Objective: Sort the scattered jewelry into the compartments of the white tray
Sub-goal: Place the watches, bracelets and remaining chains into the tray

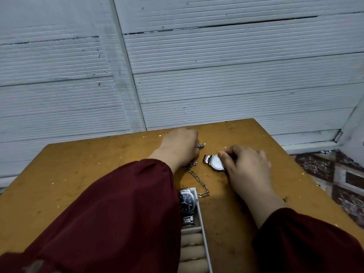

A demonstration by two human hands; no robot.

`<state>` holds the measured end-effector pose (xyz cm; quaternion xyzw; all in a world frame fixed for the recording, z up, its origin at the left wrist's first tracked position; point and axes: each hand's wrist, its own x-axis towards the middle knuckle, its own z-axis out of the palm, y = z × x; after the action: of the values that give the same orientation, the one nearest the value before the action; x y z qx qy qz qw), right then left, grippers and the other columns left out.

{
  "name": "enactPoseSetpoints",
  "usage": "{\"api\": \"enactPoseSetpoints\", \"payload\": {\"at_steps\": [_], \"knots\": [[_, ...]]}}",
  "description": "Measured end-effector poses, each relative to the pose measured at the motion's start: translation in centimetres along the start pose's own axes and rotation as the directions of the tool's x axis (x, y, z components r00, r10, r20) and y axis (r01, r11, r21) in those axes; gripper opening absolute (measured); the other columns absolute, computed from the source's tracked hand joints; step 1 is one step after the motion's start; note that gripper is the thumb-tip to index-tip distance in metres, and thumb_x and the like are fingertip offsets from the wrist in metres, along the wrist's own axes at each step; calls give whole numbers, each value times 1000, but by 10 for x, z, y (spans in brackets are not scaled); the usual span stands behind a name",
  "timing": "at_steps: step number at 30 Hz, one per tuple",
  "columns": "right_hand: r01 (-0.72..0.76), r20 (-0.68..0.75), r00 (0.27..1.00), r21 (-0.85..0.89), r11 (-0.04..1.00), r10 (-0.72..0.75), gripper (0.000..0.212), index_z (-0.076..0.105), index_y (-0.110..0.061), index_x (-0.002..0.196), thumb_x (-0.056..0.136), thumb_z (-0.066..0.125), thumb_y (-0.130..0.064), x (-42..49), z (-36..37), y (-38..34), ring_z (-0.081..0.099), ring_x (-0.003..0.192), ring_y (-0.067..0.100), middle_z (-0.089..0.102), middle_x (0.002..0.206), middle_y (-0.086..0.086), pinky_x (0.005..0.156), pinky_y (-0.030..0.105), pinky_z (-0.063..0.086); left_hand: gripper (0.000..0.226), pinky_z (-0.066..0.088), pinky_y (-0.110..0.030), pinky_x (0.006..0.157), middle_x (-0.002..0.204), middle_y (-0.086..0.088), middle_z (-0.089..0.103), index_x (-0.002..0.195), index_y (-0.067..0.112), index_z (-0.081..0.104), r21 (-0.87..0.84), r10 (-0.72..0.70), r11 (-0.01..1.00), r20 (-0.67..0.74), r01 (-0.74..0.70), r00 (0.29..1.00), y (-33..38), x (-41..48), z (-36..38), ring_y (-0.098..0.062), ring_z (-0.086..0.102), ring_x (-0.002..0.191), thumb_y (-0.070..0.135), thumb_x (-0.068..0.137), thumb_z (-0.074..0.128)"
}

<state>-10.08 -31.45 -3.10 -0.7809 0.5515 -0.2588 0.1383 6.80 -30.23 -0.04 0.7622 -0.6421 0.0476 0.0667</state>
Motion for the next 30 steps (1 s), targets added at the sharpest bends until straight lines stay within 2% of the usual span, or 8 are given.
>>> {"api": "enactPoseSetpoints", "payload": {"at_steps": [3, 8, 12, 14, 17, 21, 26, 30], "knots": [[-8, 9, 1000, 2, 1000, 8, 33, 61, -30, 110, 93, 44, -53, 1, -1, 0, 41, 113, 25, 60, 113, -2, 92, 39, 31, 22, 46, -35, 70, 101, -12, 62, 103, 10, 58, 36, -2, 999, -36, 3, 999, 3, -1, -2, -34, 59, 94, 27, 91, 52], [-7, 9, 1000, 40, 999, 6, 29, 60, -29, 111, 93, 47, -49, 1, -1, 1, 43, 112, 22, 59, 111, -3, 91, 36, 33, 17, 52, -35, 76, 93, -9, 66, 97, 9, 66, -348, -104, 932, 20, 104, 994, -12, -2, -5, -25, 61, 86, 21, 91, 55], [-16, 19, 1000, 34, 999, 16, 29, 60, -30, 112, 93, 47, -48, 2, -2, -1, 43, 114, 22, 59, 113, -3, 94, 36, 34, 16, 49, -29, 82, 97, -4, 69, 100, 15, 69, -459, -89, 877, 133, 141, 987, -23, -4, -1, -18, 60, 89, 25, 93, 60], [-22, 28, 999, 38, 999, 21, 28, 60, -30, 113, 93, 48, -47, 2, -3, -1, 43, 115, 22, 59, 113, -4, 94, 36, 34, 15, 52, -36, 84, 92, -1, 68, 92, 20, 69, -416, -124, 894, 129, 167, 984, -30, -6, 5, -18, 61, 87, 32, 92, 60], [-21, 38, 999, 93, 995, 17, 31, 61, -26, 113, 93, 47, -46, 3, -3, -2, 45, 113, 22, 59, 111, -1, 94, 36, 36, 20, 53, -38, 79, 89, 1, 66, 90, 23, 66, -293, -205, 936, 6, 197, 979, -33, -10, 5, -19, 60, 86, 41, 91, 58], [-14, 102, 995, 120, 993, 1, 41, 61, -24, 119, 88, 52, -48, 2, -5, -5, 43, 114, 25, 57, 110, 3, 97, 36, 37, 20, 52, -34, 75, 84, 5, 65, 84, 26, 65, -265, -161, 952, -14, 151, 987, -28, -10, -3, -19, 61, 87, 46, 82, 64], [17, 187, 982, -32, 999, -11, 61, 47, -27, 137, 83, 57, -53, -2, -7, -8, 35, 123, 25, 49, 127, 3, 103, 38, 30, 41, 46, -34, 85, 103, 1, 66, 101, 25, 69, -4, -109, 994, 32, 109, 993, -15, -8, -4, -23, 52, 108, 57, 76, 65], [55, 192, 980, -71, 996, -40, 61, 47, -31, 136, 82, 59, -58, 0, -7, -8, 35, 123, 23, 49, 127, -1, 102, 38, 29, 37, 41, -33, 83, 105, -1, 63, 107, 27, 66, -13, -93, 996, 17, 93, 996, -9, -8, -4, -24, 50, 108, 50, 78, 66]]}}
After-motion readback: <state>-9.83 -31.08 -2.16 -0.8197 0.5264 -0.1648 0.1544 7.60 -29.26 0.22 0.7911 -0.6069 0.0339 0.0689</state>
